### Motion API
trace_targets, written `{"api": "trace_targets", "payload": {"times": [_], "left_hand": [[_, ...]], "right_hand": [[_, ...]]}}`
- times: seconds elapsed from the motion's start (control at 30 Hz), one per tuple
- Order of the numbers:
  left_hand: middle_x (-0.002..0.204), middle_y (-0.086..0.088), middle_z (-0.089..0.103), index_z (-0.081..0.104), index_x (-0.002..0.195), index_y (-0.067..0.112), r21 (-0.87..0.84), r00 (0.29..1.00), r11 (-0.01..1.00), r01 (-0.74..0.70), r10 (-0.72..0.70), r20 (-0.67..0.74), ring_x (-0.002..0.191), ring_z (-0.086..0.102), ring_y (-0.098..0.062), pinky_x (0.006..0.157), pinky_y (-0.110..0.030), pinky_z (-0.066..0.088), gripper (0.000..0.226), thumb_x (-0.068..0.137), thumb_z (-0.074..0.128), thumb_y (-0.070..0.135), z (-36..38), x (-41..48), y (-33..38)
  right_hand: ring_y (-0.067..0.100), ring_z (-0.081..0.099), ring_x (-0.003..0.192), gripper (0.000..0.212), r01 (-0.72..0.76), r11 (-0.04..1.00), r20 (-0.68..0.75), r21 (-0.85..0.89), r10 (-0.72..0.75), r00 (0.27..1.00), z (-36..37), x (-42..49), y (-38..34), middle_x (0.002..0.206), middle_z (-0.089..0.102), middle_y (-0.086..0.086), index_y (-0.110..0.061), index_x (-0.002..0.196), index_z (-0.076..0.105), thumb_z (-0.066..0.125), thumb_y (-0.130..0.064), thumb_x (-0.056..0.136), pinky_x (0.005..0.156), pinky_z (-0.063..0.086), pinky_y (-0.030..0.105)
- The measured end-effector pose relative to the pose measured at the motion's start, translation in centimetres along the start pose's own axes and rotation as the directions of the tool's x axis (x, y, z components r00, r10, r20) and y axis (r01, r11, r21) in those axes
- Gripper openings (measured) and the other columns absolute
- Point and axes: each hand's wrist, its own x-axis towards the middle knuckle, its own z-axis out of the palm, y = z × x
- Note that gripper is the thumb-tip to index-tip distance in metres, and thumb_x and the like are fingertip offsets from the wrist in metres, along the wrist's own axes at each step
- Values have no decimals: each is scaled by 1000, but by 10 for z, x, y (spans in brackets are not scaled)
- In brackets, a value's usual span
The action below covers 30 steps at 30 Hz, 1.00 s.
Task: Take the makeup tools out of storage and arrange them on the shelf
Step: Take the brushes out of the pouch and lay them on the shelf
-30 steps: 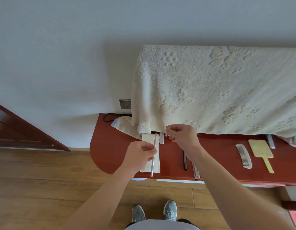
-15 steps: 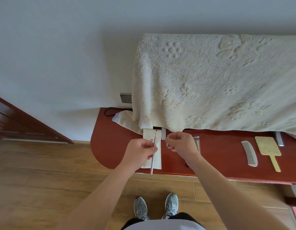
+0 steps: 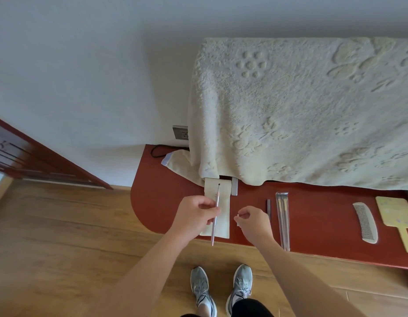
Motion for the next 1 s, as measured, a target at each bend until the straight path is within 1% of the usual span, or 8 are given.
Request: {"api": "trace_targets", "payload": {"times": [0.1,0.2,0.33,0.57,0.73,0.9,1.0], "left_hand": [[76,-3,74,76,84,16,-13,1000,1000,22,-22,-3,69,70,-17,73,-36,62,3,85,75,13,1,3,-6],[76,-3,73,76,84,16,-17,999,999,36,-36,-2,70,70,-17,73,-35,62,4,85,74,13,1,6,-11],[77,-2,73,76,84,16,-15,999,999,42,-42,-5,70,71,-17,72,-34,62,3,86,74,14,2,9,-16],[76,-1,73,75,83,18,0,999,999,48,-48,1,70,71,-16,71,-30,61,5,86,74,14,5,10,-17],[76,-1,73,75,84,18,11,999,999,47,-47,1,72,71,-18,71,-31,62,4,86,74,14,5,11,-16],[76,-1,73,75,84,18,23,999,999,41,-41,-4,72,72,-19,71,-31,62,3,85,75,15,7,12,-13],[77,-1,74,76,85,16,21,999,999,36,-36,-8,72,72,-18,71,-31,62,2,85,75,15,9,11,-12]], "right_hand": [[5,62,78,18,8,999,-25,-49,-9,1000,5,9,1,89,68,-10,-20,105,69,67,-28,89,65,53,21],[5,60,75,17,13,993,-19,-114,-16,1000,11,11,2,88,66,-8,-20,105,69,65,-27,90,58,46,17],[6,59,74,17,7,988,-18,-157,-10,1000,20,7,9,87,65,-7,-20,105,69,64,-24,89,57,44,16],[7,61,77,18,3,990,-12,-144,-5,1000,22,6,17,87,65,-8,-18,107,68,65,-25,90,64,50,19],[7,61,78,21,7,989,-9,-149,-9,1000,23,5,17,90,66,-7,-19,110,68,65,-25,90,62,47,16],[7,61,79,21,9,991,-6,-135,-10,1000,21,5,17,90,65,-8,-19,110,68,65,-26,91,65,49,16],[7,62,82,23,13,993,3,-114,-13,1000,18,3,17,93,67,-8,-18,111,67,67,-27,90,70,53,19]]}}
